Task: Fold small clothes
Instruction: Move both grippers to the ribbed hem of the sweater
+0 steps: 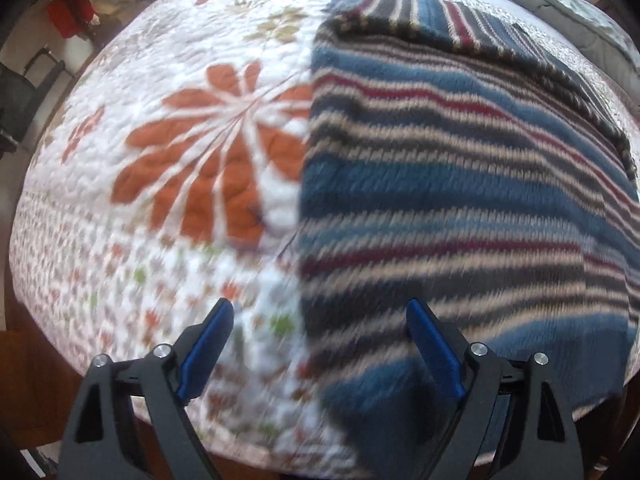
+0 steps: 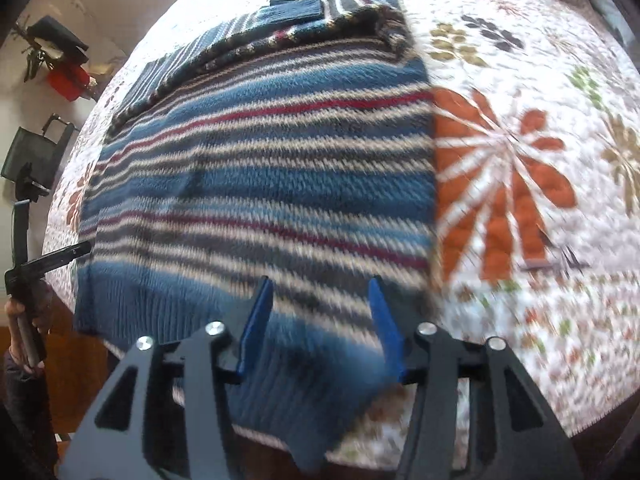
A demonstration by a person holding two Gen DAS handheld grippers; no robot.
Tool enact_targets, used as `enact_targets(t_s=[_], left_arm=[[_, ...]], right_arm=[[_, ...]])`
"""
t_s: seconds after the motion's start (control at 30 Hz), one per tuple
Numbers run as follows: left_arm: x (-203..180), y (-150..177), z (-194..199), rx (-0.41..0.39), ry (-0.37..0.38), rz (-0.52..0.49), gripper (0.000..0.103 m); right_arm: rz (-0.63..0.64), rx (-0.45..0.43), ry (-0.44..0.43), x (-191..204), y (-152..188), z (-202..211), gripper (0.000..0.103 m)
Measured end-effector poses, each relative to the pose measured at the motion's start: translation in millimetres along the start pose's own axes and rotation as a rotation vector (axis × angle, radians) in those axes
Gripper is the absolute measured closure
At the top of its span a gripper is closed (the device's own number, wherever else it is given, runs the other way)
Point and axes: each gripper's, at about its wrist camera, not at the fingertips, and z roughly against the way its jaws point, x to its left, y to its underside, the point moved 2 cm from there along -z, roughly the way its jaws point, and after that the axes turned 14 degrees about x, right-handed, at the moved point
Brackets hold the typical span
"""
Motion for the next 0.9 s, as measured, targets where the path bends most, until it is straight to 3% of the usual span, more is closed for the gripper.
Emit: enact_targets(t_s=[0.13, 0.23, 0.37, 0.6, 0.8, 0.9], left_arm=[[14, 25, -5, 0.045, 0.07, 0.019, 0.014], [13, 39, -7, 0.065, 0.098, 0.011, 0.014], [-4, 65, -8, 0.097, 0.184, -0.005, 0.014], [-41, 94, -8, 0.115, 0.191, -0.089, 0.014], [-68, 108, -14, 0.107, 0.133, -0.112, 0.016], [-86, 110, -14, 0.098, 0.147, -0.108, 0.031]], right_arm=[[-0.018, 0.046, -0.048, -8, 23, -3, 0.05], [-0.006, 0.057, -0.009, -11, 38, -6, 0.048], [-0.009, 0.069, -0.024, -8, 47, -14, 0.044], [0.01, 0.103, -0.015, -3, 60, -24, 0.046], [0.005, 0.114, -0.003, 2, 66, -32, 0.046], [0.01, 0.11, 0.002, 7, 65, -33, 0.055]])
